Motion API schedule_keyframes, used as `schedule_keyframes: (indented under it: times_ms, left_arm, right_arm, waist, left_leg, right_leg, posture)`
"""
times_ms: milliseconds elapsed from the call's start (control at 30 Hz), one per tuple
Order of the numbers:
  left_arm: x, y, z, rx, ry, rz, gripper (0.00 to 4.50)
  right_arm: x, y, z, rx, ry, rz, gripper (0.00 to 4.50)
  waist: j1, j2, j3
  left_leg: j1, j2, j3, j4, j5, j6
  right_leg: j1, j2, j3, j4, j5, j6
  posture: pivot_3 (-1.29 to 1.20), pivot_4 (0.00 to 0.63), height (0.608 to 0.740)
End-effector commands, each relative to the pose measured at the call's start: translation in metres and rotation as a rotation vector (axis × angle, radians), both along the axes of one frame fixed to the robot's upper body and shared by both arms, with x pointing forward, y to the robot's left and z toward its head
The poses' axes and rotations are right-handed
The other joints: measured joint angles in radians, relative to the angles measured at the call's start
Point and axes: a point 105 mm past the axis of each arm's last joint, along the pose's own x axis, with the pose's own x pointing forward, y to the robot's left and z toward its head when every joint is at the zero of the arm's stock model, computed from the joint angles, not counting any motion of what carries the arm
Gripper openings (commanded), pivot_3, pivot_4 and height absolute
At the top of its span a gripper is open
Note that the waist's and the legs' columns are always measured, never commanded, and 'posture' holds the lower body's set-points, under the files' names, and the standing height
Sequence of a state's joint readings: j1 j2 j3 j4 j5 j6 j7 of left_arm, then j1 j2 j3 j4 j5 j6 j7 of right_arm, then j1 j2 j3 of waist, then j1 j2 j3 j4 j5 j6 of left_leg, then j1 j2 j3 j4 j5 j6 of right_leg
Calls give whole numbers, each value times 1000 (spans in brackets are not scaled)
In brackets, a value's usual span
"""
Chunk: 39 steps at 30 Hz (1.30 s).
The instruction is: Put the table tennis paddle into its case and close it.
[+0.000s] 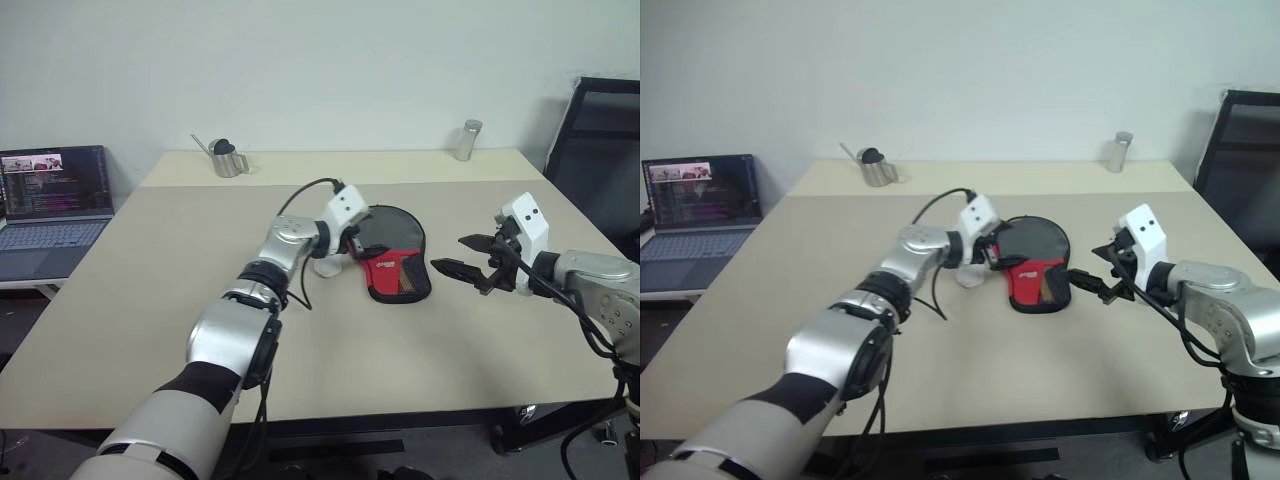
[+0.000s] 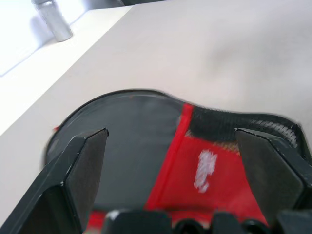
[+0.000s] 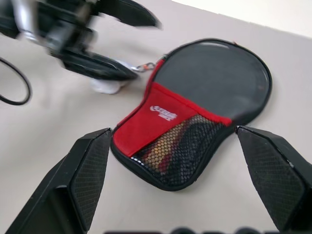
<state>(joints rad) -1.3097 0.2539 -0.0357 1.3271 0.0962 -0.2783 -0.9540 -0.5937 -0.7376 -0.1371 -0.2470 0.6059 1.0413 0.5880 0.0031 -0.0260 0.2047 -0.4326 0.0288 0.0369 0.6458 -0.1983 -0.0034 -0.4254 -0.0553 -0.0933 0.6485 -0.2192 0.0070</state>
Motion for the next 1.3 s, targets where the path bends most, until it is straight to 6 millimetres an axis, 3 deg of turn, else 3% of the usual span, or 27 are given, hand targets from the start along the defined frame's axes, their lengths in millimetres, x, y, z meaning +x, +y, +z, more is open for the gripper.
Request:
schedule_keyframes:
  times_ms: [33, 233, 500, 800, 1300]
  left_arm:
    - [0, 29, 16, -23, -67, 12, 4500]
    - [-4, 84, 9, -18, -51, 91, 4500]
    - [-23, 127, 35, -161, -56, 96, 4500]
    - [-48, 138, 52, -201, -83, 125, 4500]
    - [-51, 131, 55, -197, -83, 139, 4500]
  right_arm:
    - [12, -3, 16, 44, -62, -44, 4455]
    - [35, 2, 7, 92, -35, -74, 4455]
    - [73, 3, -22, 132, 30, -184, 4455]
    - [99, 9, -49, 140, 74, -203, 4455]
    - [113, 29, -83, 108, 166, -176, 4455]
  waist:
    - [-3, 0, 0]
    - [-4, 0, 0]
    - [-4, 0, 0]
    - [-5, 0, 0]
    - [-6, 0, 0]
  left_leg:
    - [0, 0, 0, 0, 0, 0]
    - [0, 0, 0, 0, 0, 0]
    - [0, 1, 0, 0, 0, 0]
    - [0, 1, 0, 0, 0, 0]
    - [1, 1, 1, 0, 0, 0]
  right_leg:
    - [0, 0, 0, 0, 0, 0]
    - [0, 0, 0, 1, 0, 0]
    - [0, 0, 0, 1, 2, -3]
    - [0, 0, 2, 2, 3, -4]
    - [0, 0, 3, 3, 3, -5]
  posture:
    - [0, 150, 740]
    - [0, 150, 740]
    - [0, 150, 740]
    - [0, 150, 740]
    - [0, 150, 740]
